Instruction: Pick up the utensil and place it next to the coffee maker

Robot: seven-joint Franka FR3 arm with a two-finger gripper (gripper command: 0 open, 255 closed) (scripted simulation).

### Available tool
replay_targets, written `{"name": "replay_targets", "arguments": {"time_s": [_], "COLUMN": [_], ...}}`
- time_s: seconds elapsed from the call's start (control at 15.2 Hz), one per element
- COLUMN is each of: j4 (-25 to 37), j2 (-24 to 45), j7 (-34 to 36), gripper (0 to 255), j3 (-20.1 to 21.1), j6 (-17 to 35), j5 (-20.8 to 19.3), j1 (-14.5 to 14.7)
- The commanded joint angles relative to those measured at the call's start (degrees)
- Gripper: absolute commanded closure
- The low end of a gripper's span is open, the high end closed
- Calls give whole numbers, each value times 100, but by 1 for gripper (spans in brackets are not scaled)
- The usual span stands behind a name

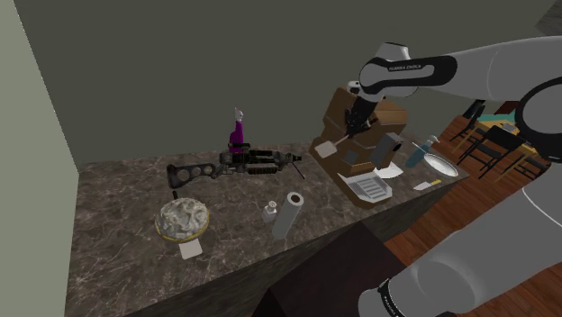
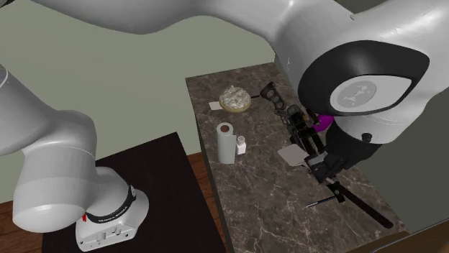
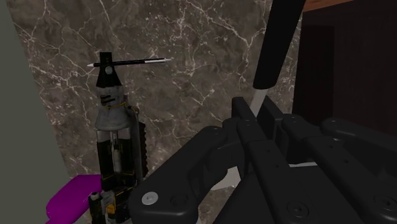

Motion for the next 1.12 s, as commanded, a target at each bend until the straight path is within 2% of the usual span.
{"name": "replay_targets", "arguments": {"time_s": [0.0,1.06], "j4": [-117,-766], "j2": [44,619], "j7": [9,-58], "gripper": [255,255], "j3": [0,-20], "j6": [162,1364], "j5": [9,170], "j1": [1,-29]}}
